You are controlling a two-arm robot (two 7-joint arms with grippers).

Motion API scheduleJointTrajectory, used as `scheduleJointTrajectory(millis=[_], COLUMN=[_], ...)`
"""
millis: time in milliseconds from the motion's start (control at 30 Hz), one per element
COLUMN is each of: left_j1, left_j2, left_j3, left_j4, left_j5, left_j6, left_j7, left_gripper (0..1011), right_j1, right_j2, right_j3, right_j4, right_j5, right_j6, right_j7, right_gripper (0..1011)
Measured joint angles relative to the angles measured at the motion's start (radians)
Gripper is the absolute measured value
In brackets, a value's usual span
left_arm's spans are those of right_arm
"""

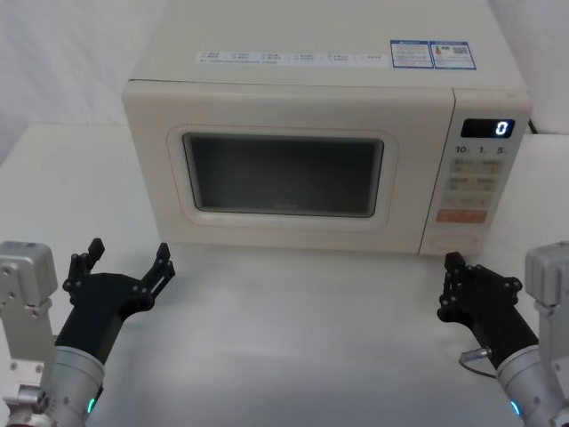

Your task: Press the button to open the microwave door with one hand; close the microwave door with the other hand.

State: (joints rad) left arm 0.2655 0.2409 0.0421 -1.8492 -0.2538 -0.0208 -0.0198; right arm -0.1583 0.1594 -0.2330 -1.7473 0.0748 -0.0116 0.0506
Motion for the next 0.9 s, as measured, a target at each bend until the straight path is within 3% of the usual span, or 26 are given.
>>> scheduleJointTrajectory(millis=[467,900], left_j1=[0.0,0.0], left_j2=[0.0,0.0], left_j3=[0.0,0.0], left_j4=[0.0,0.0], left_j5=[0.0,0.0], left_j6=[0.0,0.0], left_j7=[0.0,0.0], left_gripper=[1001,1001], right_j1=[0.043,0.081], right_j2=[-0.064,-0.107], right_j3=[-0.001,0.029], right_j4=[0.096,0.159], right_j5=[-0.044,-0.022], right_j6=[0.023,0.004], right_j7=[0.02,0.043], right_gripper=[0,0])
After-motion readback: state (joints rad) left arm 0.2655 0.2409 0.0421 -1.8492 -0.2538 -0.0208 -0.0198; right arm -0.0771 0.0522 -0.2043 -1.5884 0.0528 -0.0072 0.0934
